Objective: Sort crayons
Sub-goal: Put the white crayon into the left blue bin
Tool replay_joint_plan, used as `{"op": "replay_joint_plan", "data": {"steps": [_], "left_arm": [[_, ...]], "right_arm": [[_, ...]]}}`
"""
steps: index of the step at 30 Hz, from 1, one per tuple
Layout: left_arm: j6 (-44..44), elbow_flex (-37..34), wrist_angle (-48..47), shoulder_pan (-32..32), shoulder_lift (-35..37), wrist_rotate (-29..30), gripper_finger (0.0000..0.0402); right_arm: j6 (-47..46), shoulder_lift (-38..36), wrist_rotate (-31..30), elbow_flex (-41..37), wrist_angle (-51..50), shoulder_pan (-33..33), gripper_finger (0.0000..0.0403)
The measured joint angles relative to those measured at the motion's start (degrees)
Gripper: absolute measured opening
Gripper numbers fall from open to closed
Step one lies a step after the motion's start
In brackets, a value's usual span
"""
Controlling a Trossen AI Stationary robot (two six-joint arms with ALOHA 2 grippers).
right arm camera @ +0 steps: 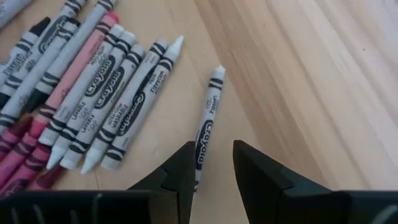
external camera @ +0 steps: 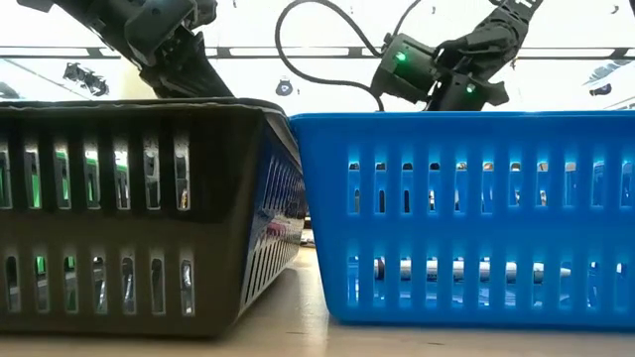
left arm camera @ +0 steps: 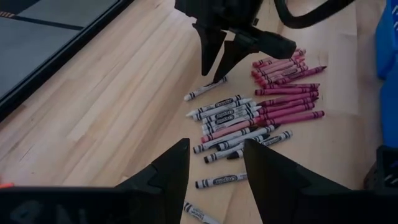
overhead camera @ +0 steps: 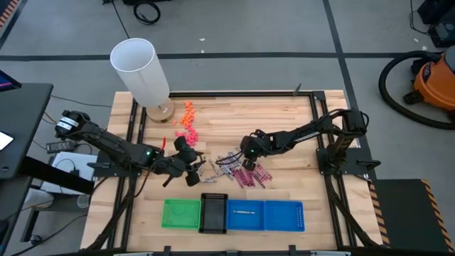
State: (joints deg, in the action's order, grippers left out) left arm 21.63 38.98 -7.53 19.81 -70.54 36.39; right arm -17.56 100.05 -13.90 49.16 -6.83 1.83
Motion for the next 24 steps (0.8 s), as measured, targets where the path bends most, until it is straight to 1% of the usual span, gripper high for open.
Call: {"op": "replay_joint_plan", "data": {"steps": [6,12,15,18,21,24], "left_arm": [[0.04,0.0,-1.78,0.0,0.0,-0.09,0.0162],[0.04,0.0,-1.84,0.0,0.0,-0.19,0.0162],[0.04,0.0,-1.85,0.02,0.0,-0.21,0.0162],[0.28,0.0,-2.18,0.04,0.0,-0.55,0.0162],[0.31,0.0,-2.68,0.03,0.0,-2.57,0.0162],[0.51,0.0,-4.25,0.04,0.0,-3.88,0.0162]], "right_arm": [[-0.89,0.0,-0.06,-2.98,4.3,-1.31,0.0119],[-1.98,-0.21,-0.39,-4.86,5.38,-1.73,0.0114],[-2.41,-0.33,0.08,-5.48,5.33,-1.73,0.0096],[-2.36,-0.31,0.22,-5.54,5.08,-1.73,0.0069],[-2.28,-0.31,0.25,-5.56,4.85,-1.73,0.0042],[-1.97,-0.69,0.44,-5.56,4.49,-1.71,0.0028]]}}
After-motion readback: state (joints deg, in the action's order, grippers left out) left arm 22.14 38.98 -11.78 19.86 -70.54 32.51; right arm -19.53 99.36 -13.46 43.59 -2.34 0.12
